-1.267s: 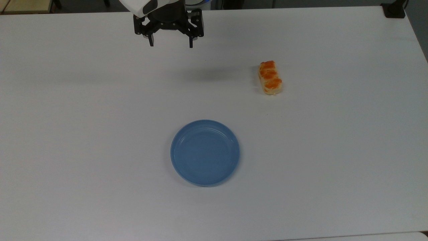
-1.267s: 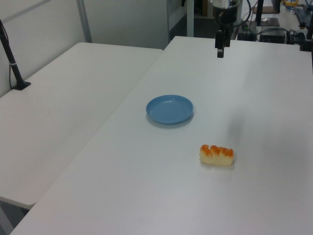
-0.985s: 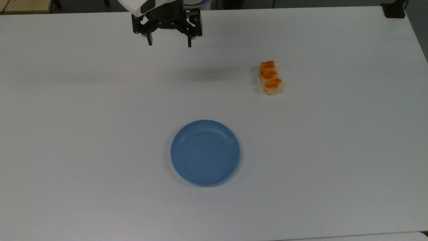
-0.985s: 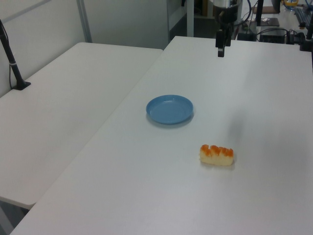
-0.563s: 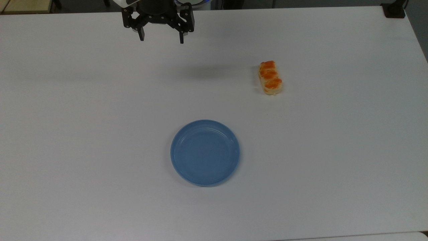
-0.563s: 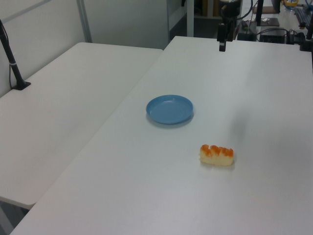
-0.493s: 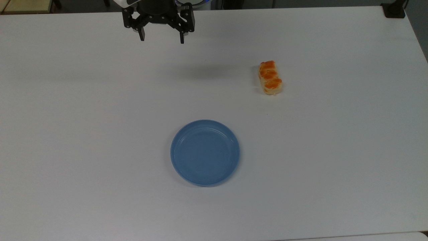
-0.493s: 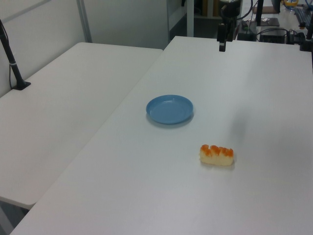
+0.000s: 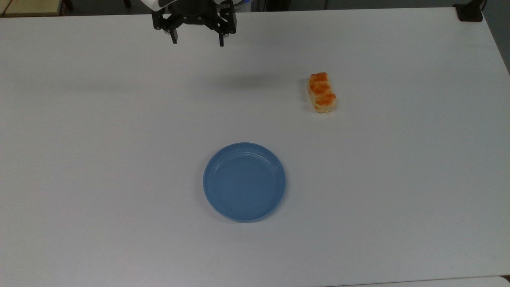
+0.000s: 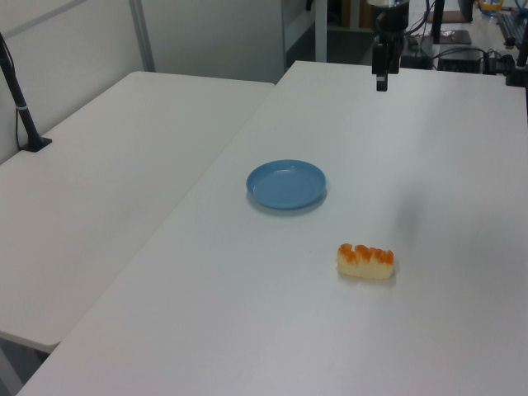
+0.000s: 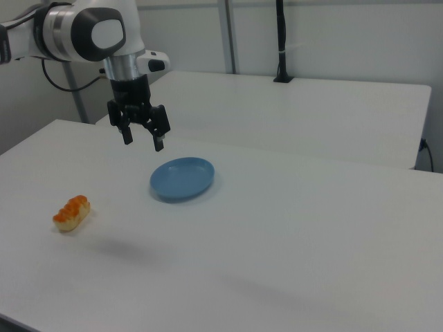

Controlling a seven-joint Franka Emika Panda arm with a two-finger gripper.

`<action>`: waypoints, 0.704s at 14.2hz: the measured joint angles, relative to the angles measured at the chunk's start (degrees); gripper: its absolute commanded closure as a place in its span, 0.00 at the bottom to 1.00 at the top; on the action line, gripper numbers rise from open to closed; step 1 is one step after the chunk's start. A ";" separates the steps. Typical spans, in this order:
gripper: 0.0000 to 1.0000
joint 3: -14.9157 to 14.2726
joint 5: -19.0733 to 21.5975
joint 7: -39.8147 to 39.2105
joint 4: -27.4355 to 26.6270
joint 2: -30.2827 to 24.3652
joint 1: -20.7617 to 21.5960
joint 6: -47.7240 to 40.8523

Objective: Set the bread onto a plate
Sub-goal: 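Move the open gripper across the table toward the glazed bread roll, then lower the gripper over the bread roll and close on it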

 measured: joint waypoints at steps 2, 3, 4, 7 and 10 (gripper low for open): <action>0.00 -0.31 0.00 0.00 0.00 0.00 0.70 -0.02; 0.00 -0.40 0.00 0.00 0.00 0.00 0.82 -0.04; 0.00 -0.41 0.00 0.00 -0.01 0.00 0.82 -0.05; 0.00 -0.44 0.01 0.00 -0.22 0.16 1.62 -0.05; 0.00 -0.47 0.01 0.01 -0.34 1.01 3.62 -0.05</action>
